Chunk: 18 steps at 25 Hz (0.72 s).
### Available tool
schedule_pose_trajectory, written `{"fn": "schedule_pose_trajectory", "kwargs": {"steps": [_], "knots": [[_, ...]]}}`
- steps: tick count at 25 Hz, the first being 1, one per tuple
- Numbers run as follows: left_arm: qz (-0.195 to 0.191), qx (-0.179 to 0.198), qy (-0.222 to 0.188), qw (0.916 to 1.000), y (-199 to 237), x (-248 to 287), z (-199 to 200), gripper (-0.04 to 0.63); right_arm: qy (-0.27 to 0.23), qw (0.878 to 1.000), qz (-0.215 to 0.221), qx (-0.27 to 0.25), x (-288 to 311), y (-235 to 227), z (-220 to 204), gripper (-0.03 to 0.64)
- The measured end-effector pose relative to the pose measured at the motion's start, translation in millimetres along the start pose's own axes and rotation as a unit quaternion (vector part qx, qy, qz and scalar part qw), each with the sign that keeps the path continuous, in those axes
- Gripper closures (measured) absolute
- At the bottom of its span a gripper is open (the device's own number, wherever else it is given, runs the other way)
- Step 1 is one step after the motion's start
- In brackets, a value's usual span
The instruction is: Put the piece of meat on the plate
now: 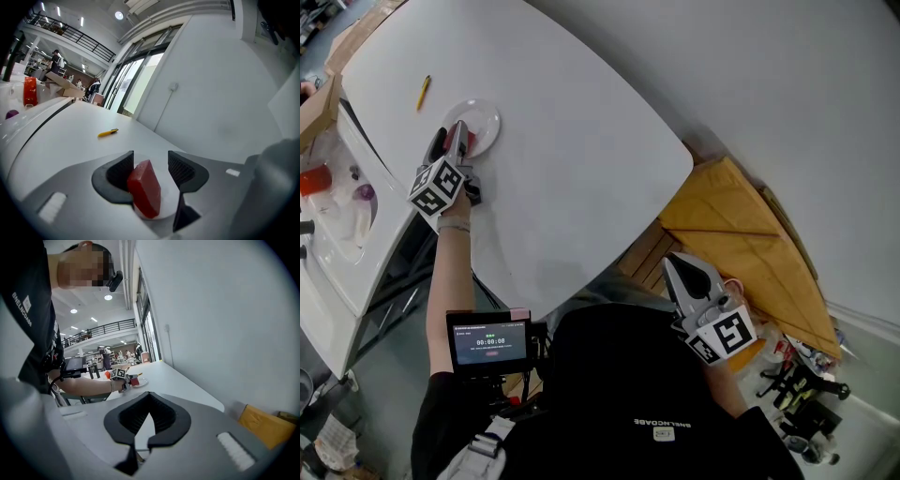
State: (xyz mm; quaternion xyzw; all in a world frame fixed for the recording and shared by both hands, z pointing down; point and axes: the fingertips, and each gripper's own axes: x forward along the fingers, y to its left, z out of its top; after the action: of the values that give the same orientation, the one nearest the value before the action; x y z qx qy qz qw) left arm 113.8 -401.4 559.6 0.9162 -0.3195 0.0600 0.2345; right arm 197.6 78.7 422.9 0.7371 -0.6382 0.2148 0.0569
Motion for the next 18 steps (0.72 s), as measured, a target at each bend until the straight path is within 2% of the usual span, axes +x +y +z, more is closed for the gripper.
{"fn": "schedule_pose_trajectory", "kwargs": {"steps": [6,10,18], "knots": [[0.000,0.010,0.006,0.9999,-1,1,0,0.320,-0.001,1.000,0.001,0.002,0,-1,0,0.612],[0.014,0.022,0.005,0.9996,7,-2,0,0.257,-0.001,1.000,0.005,0.001,1,2,-1,0.612],[0.028,0.025,0.004,0.9993,17,-12,3,0.210,-0.003,1.000,0.006,0.001,0,4,1,0.612]]}}
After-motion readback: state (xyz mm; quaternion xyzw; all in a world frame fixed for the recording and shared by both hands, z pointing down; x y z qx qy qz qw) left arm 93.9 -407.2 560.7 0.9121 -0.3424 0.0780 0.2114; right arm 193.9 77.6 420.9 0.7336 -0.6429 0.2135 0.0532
